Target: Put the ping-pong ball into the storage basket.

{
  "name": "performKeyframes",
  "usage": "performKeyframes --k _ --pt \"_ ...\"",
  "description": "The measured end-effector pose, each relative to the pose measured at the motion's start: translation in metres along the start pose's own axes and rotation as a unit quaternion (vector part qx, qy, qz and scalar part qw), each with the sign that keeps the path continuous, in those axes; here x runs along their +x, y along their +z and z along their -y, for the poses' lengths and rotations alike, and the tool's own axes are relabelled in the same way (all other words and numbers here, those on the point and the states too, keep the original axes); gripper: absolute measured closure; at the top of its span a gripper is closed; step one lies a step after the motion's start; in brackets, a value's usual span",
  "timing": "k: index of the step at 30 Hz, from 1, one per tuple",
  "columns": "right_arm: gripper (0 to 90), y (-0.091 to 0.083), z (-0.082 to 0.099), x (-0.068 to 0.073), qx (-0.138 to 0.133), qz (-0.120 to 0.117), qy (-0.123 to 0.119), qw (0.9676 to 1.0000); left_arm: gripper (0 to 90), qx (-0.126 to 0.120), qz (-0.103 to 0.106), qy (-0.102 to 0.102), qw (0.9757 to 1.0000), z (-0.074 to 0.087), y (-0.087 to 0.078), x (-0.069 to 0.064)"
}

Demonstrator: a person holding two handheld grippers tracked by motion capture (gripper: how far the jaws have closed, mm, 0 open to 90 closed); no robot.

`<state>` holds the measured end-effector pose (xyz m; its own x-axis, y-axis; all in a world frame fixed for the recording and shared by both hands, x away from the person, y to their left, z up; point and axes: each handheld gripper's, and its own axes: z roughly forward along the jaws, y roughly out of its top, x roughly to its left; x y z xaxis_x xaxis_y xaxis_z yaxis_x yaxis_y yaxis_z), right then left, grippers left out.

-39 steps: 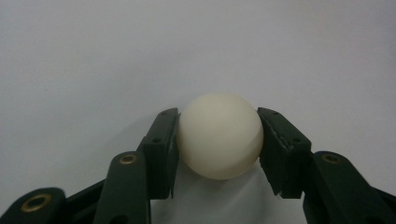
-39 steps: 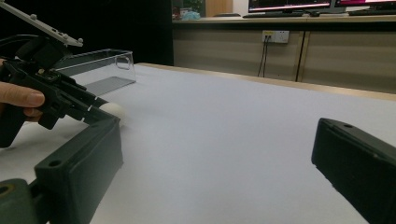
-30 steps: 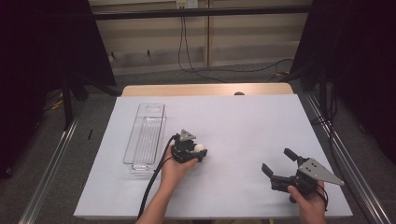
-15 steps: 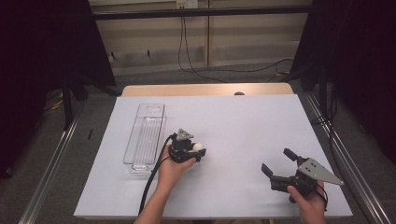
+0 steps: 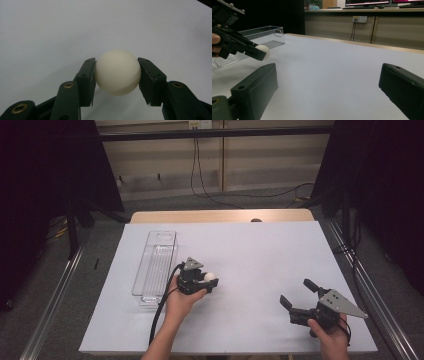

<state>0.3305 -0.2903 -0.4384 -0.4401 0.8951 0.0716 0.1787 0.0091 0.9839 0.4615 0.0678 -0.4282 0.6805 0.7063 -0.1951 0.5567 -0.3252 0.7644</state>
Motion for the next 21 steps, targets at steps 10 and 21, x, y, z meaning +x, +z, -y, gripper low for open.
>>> performKeyframes --k 10,21 --pt "1.6 0.000 0.000 0.000 0.002 0.000 0.000 1.0000 51.3 -0.001 0.005 -0.001 1.0000 -0.001 -0.005 0.001" --pt "1.7 0.000 0.000 0.000 0.003 0.001 -0.002 1.0000 51.3 -0.006 0.005 -0.006 0.9999 -0.002 -0.013 0.002"
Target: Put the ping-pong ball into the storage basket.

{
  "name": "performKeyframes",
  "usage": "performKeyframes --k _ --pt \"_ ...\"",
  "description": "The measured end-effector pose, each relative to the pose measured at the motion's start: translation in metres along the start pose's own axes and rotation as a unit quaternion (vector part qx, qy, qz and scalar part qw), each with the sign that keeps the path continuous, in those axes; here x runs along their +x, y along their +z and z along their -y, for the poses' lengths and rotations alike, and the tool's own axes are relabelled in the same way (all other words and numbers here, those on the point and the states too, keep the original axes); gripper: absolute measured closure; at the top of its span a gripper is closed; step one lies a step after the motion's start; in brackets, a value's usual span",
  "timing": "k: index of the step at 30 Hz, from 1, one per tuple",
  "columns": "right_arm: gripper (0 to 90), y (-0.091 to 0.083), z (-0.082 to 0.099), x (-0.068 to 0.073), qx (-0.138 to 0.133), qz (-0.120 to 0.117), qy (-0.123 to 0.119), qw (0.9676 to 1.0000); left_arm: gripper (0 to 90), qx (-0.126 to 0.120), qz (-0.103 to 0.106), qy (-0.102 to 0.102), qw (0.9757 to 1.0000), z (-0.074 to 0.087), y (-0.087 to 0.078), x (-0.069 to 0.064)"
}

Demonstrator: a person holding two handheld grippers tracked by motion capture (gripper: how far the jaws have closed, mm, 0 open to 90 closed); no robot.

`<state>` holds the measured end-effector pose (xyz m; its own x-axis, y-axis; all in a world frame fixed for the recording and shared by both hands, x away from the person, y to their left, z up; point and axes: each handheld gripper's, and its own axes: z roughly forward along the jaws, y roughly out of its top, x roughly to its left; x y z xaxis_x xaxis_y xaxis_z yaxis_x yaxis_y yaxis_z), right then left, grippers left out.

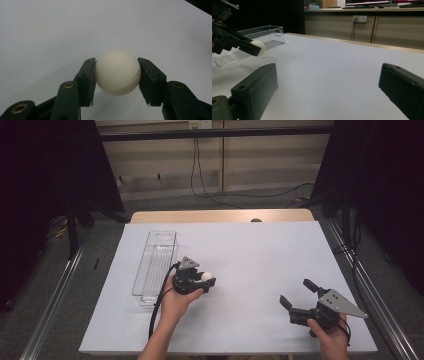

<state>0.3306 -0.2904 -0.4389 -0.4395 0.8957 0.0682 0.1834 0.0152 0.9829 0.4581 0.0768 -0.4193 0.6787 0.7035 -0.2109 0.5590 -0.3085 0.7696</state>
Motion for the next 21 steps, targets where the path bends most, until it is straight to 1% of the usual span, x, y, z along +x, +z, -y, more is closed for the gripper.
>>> performKeyframes --k 3,4,7,8,10,11,15,17,18,19,21 --pt "1.7 0.0001 0.0000 0.0001 0.000 0.000 0.000 1.0000 51.3 0.003 0.002 0.002 1.0000 -0.0004 -0.0012 0.0014" --pt "1.7 0.0001 0.0000 0.0002 0.000 0.000 0.000 1.0000 51.3 0.004 -0.003 0.000 1.0000 -0.0006 -0.0017 0.0009" --pt "1.7 0.0000 -0.0001 -0.0002 0.000 0.000 -0.001 1.0000 51.3 0.001 0.000 0.000 1.0000 -0.0005 -0.0024 0.0009" --pt "1.7 0.0000 0.0000 -0.0002 0.000 -0.001 0.000 1.0000 51.3 0.004 0.001 0.005 1.0000 -0.0006 -0.0029 0.0013" --pt "1.7 -0.0002 -0.0001 -0.0002 0.000 -0.001 -0.001 1.0000 51.3 0.002 0.001 0.002 1.0000 -0.0006 -0.0028 0.0010" --pt "1.7 -0.0003 -0.0002 0.0000 0.000 -0.001 0.000 1.0000 51.3 0.001 -0.003 -0.001 1.0000 -0.0008 -0.0032 0.0007" --pt "1.7 0.0000 0.0001 0.0001 0.001 0.000 -0.001 1.0000 51.3 0.001 -0.003 0.000 1.0000 -0.0010 -0.0043 0.0022" --pt "1.7 0.0001 0.0003 0.0002 0.002 0.000 0.001 1.0000 51.3 -0.004 -0.005 -0.006 1.0000 -0.0012 -0.0056 0.0021" --pt "1.7 0.0001 0.0003 0.0002 0.002 0.000 0.001 1.0000 51.3 -0.004 -0.005 -0.006 1.0000 -0.0012 -0.0056 0.0021" --pt "1.7 0.0001 0.0002 0.0002 0.001 -0.001 0.000 1.0000 51.3 -0.004 -0.006 -0.001 1.0000 -0.0014 -0.0073 0.0029" --pt "1.7 -0.0001 -0.0001 0.0001 0.000 -0.001 -0.001 1.0000 51.3 -0.003 -0.005 -0.004 1.0000 -0.0022 -0.0082 0.0018"
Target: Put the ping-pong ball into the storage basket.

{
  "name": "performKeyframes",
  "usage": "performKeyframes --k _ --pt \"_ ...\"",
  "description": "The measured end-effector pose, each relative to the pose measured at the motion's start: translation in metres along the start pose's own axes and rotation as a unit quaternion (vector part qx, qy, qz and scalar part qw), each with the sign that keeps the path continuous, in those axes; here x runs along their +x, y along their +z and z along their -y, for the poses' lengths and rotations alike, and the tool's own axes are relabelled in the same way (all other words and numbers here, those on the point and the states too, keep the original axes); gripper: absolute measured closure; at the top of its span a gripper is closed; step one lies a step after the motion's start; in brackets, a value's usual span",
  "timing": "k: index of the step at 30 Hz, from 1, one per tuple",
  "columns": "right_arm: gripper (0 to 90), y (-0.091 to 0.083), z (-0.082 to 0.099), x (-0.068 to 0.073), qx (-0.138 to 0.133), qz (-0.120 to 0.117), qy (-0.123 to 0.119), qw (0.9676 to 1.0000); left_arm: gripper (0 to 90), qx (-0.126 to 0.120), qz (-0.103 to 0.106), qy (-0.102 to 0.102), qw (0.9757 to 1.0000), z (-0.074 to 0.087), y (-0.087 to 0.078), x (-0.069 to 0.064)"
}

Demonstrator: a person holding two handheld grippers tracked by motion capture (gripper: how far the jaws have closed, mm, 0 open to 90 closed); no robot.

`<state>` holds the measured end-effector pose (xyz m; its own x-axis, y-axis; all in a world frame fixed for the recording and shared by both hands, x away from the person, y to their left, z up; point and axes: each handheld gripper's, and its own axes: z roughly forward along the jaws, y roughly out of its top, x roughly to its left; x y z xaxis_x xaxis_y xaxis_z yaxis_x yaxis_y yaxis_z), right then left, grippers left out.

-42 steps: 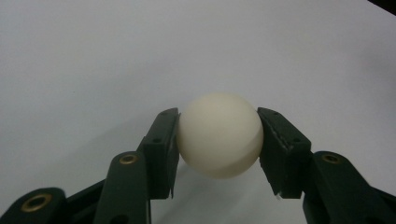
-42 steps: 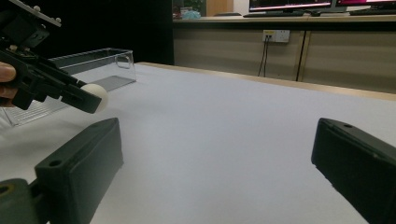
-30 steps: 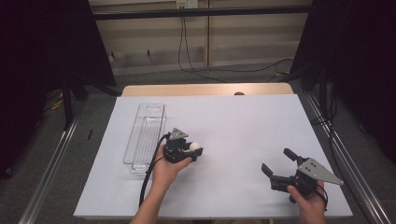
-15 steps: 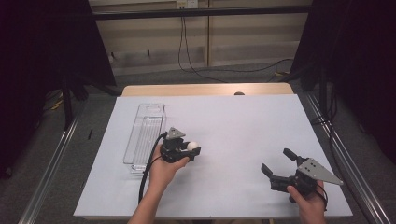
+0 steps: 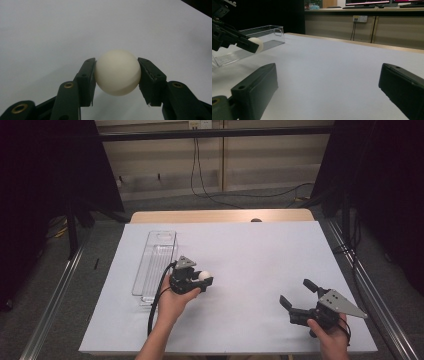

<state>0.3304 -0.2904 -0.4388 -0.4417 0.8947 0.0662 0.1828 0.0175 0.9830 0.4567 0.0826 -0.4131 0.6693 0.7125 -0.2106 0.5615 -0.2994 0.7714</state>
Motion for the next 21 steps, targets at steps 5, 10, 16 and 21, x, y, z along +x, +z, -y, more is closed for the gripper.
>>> performKeyframes --k 5,10,16,21 --pt "1.7 0.0001 -0.0001 -0.0001 0.000 -0.001 0.000 1.0000 51.3 0.001 0.000 0.004 1.0000 -0.0025 -0.0027 0.0006" --pt "1.7 0.0001 0.0000 -0.0002 0.000 0.000 0.000 1.0000 51.3 0.001 0.000 0.004 1.0000 -0.0034 -0.0048 0.0010" --pt "1.7 0.0002 -0.0001 -0.0003 0.000 0.000 0.000 1.0000 51.3 0.004 -0.001 0.005 1.0000 -0.0042 -0.0074 0.0021" --pt "1.7 0.0002 0.0000 0.0002 0.001 -0.001 0.000 1.0000 51.3 0.000 -0.003 0.007 1.0000 -0.0050 -0.0105 0.0036"
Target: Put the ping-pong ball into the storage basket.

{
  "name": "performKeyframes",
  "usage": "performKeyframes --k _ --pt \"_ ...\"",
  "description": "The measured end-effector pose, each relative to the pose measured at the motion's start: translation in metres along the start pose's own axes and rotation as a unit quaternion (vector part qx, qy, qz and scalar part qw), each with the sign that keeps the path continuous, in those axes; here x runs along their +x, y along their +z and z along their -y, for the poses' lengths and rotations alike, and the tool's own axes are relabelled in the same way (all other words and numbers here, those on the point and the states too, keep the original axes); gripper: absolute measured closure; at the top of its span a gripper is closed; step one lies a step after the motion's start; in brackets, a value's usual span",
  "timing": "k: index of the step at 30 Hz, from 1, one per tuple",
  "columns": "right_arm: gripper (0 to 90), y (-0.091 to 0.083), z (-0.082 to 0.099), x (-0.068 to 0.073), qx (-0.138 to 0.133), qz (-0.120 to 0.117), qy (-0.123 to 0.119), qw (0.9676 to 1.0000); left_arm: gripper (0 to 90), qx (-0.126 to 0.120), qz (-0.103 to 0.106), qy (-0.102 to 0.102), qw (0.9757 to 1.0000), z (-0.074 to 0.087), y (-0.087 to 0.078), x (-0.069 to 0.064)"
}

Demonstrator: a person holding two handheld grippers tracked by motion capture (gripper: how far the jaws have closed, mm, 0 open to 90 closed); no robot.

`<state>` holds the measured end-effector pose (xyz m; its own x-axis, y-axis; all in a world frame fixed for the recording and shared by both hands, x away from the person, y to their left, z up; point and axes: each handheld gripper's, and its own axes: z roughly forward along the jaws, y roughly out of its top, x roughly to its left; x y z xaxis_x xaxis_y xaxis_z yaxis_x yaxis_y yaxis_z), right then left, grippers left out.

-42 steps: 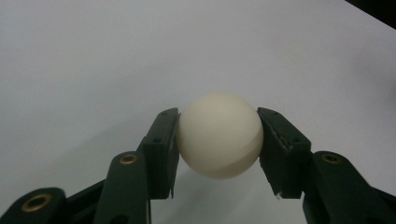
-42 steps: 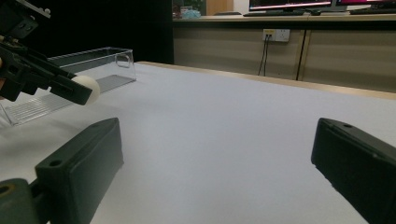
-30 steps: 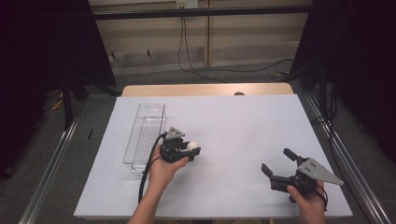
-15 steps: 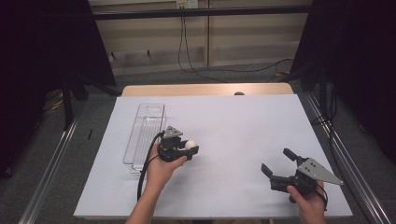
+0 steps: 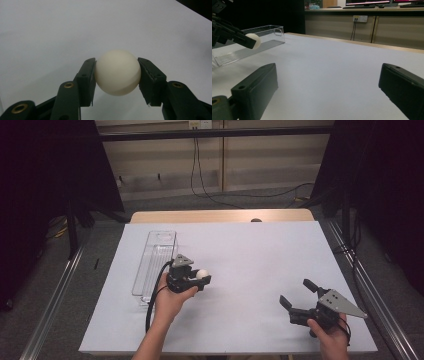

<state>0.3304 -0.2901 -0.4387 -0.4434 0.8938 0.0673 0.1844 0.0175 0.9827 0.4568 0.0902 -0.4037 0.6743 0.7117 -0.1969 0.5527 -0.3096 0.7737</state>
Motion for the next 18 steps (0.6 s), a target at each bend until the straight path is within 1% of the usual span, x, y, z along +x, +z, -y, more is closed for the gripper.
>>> performKeyframes --k 2,3,6,9,12,15,17,18 --pt "1.7 0.0000 0.0000 -0.0004 -0.001 -0.001 -0.001 1.0000 51.4 0.001 -0.001 0.000 1.0000 0.0000 -0.0010 0.0003" --pt "1.7 0.0000 0.0000 -0.0004 0.000 0.000 -0.001 1.0000 51.3 -0.001 -0.001 -0.004 1.0000 0.0000 -0.0015 0.0002" --pt "1.7 -0.0001 0.0001 -0.0003 0.000 0.001 0.000 1.0000 51.3 0.004 -0.003 0.000 1.0000 -0.0004 -0.0028 0.0015" --pt "1.7 0.0000 0.0000 0.0000 0.000 -0.001 0.000 1.0000 51.3 -0.003 0.000 -0.008 1.0000 -0.0005 -0.0033 0.0008" --pt "1.8 0.0000 0.0001 0.0000 0.000 0.000 0.000 1.0000 51.3 -0.003 0.000 -0.003 1.0000 -0.0008 -0.0046 0.0016" --pt "1.8 0.0000 0.0001 -0.0003 0.000 0.000 0.000 1.0000 51.3 -0.006 0.002 -0.006 1.0000 -0.0008 -0.0044 0.0014" --pt "1.7 -0.0003 -0.0001 -0.0005 -0.001 0.001 0.000 1.0000 51.3 -0.005 0.003 -0.003 1.0000 -0.0007 -0.0053 0.0021" --pt "1.8 -0.0003 0.0000 -0.0006 0.000 0.001 -0.001 1.0000 51.3 -0.008 0.003 -0.007 0.9999 -0.0006 -0.0052 0.0017"
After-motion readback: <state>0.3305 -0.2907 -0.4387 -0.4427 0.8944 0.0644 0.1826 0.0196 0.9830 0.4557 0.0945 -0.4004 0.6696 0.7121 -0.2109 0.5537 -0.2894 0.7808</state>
